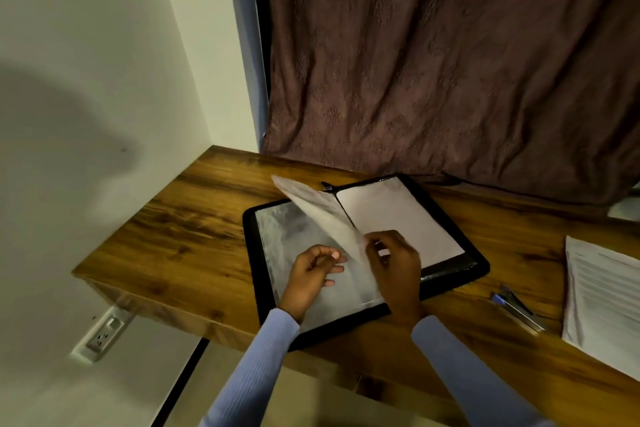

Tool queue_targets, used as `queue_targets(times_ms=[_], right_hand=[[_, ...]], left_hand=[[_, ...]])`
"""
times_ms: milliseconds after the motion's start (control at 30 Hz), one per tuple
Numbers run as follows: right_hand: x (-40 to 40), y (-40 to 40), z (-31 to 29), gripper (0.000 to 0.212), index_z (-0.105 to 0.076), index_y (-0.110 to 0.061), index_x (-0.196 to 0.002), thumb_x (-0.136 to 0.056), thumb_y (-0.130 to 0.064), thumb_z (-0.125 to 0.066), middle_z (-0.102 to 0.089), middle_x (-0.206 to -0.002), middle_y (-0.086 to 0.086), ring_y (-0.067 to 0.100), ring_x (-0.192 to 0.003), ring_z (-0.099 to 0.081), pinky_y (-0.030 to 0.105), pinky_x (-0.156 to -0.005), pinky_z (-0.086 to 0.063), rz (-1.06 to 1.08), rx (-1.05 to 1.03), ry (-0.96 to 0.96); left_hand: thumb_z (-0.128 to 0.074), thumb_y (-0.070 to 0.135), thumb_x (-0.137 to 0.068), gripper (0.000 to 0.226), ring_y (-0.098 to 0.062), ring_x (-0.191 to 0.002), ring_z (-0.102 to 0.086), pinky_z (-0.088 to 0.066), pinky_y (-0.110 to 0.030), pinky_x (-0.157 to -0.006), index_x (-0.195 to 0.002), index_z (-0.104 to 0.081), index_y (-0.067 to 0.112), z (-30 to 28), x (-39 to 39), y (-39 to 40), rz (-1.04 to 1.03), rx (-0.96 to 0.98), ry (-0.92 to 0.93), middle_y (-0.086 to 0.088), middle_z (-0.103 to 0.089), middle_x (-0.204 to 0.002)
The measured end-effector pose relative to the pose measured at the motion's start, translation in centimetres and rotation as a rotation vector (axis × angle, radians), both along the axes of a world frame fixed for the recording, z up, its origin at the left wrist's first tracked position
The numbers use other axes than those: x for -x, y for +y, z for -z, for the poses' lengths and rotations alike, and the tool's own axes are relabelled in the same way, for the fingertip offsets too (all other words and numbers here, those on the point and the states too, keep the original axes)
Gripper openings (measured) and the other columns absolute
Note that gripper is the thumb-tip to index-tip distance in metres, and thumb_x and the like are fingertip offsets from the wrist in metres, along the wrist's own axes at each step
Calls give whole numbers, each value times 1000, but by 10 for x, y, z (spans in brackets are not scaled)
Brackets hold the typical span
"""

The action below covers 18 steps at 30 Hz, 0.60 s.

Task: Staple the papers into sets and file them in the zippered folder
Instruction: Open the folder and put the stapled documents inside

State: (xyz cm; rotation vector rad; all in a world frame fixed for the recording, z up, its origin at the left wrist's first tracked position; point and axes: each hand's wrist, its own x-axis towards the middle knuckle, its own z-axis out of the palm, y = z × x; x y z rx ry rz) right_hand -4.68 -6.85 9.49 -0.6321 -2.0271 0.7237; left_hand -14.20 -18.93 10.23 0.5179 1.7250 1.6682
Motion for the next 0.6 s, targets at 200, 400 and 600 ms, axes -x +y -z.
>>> queue_targets(times_ms=[200, 400, 600], right_hand=[[-40, 91, 7, 14, -66, -3, -99, -86, -6, -62, -70, -84, 15, 29, -75, -66, 44, -70, -57, 334, 306, 129], [-88, 143, 39, 17, -67, 4, -87, -85, -13, -64, -69, -86, 24, 32, -73, -65, 32, -59, -51, 572, 425, -221], [-103, 127, 60, 14, -67, 3, -86, -84, -10, -64, -69, -83, 21, 28, -67, -63, 36, -61, -54, 549, 469, -427]], left_hand=[[-47, 9, -95, 13, -16, -81, -67, -48, -23, -64, -92, -60, 10, -2, -16, 39, 44, 1, -8, -2, -70, -91], [-46, 5, -94, 21, -17, -75, -65, -46, -25, -62, -81, -57, 16, 5, -27, 63, 66, 58, -76, -5, -69, -87], [-46, 4, -94, 20, -18, -72, -63, -44, -27, -65, -81, -57, 13, 19, -36, 70, 103, 115, -120, -5, -67, -82]])
